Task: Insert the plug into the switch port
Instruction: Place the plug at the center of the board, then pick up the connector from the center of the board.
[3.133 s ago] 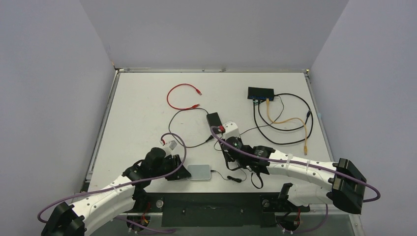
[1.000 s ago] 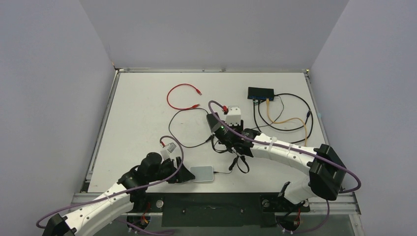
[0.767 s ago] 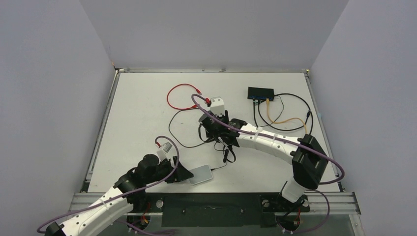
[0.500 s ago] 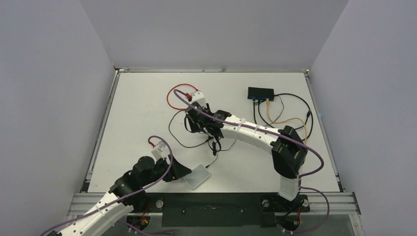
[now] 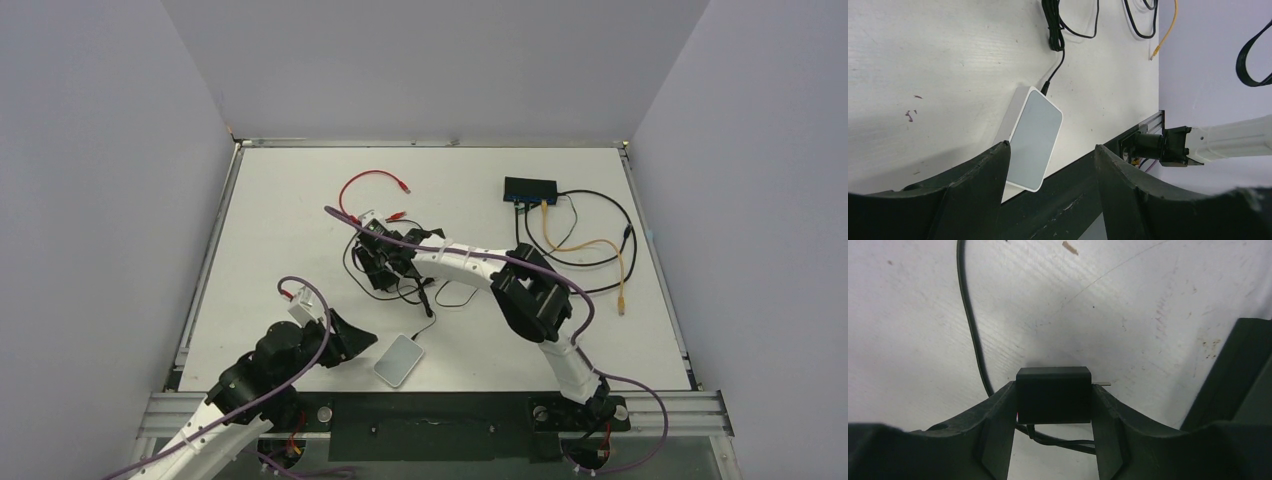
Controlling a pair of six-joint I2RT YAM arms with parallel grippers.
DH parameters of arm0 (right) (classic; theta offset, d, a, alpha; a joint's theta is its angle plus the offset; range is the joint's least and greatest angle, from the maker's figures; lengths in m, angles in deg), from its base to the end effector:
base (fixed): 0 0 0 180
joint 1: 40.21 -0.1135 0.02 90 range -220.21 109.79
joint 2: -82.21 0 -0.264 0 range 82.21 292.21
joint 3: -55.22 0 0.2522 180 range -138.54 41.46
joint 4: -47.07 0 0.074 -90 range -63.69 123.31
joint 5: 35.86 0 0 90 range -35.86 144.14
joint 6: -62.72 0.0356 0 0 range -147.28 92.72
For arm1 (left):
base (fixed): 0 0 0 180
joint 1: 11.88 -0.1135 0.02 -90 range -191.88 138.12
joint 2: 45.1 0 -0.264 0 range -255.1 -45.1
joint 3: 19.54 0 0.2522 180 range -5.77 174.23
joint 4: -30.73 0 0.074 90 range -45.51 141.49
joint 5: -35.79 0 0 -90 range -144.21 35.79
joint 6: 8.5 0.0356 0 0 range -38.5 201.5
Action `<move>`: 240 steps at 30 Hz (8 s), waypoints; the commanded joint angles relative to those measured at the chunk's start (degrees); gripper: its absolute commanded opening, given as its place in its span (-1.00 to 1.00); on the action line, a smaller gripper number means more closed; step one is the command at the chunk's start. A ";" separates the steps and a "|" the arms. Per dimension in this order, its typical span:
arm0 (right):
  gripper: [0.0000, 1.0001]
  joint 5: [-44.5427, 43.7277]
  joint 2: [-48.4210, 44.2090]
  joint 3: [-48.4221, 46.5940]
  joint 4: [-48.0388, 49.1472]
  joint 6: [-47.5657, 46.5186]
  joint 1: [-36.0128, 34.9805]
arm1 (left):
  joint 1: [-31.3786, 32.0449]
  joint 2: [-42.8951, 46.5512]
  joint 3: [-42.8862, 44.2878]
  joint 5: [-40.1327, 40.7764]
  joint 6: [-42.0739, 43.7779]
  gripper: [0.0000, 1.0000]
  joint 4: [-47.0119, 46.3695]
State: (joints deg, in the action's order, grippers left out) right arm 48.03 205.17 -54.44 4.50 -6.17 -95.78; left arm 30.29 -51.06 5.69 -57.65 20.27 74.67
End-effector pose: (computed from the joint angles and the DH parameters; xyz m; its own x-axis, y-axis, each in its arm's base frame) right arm 0.2691 0.3859 0.1864 -0.7198 -0.4167 -0.5552 -0.5650 0.8163 0.1199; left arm 0.0690 -0.0654 0.1784 -0.7717 -0.4815 -0.4154 0.0708 0.5841 -0.8086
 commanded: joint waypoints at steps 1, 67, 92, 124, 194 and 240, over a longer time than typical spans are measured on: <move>-0.33 2.88 0.84 -2.14 -0.29 -1.40 -0.19 | -0.37 0.98 3.30 3.61 -0.69 0.20 2.75; 0.24 20.67 25.14 -35.44 5.35 5.99 17.46 | -1.07 -4.26 1.21 2.16 1.82 0.50 -7.05; -0.17 19.02 16.73 -21.19 3.16 -2.76 9.83 | -1.19 0.79 5.63 1.40 1.24 0.50 -0.78; 0.04 17.21 15.92 -19.46 10.44 -6.36 4.54 | -1.20 4.66 7.62 4.24 1.47 0.50 4.92; -1.00 1.61 -9.68 3.75 38.77 -0.82 3.15 | -1.08 5.47 11.55 7.04 3.11 0.51 6.62; -1.00 22.54 -75.41 60.87 69.66 12.09 -5.13 | -1.45 -18.40 6.73 -15.97 8.24 0.50 -41.58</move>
State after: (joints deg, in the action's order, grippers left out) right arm 70.67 131.75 6.48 73.13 7.05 -98.12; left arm 29.27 -67.73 12.55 -71.73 28.99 40.74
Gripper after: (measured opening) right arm 0.032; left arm 0.749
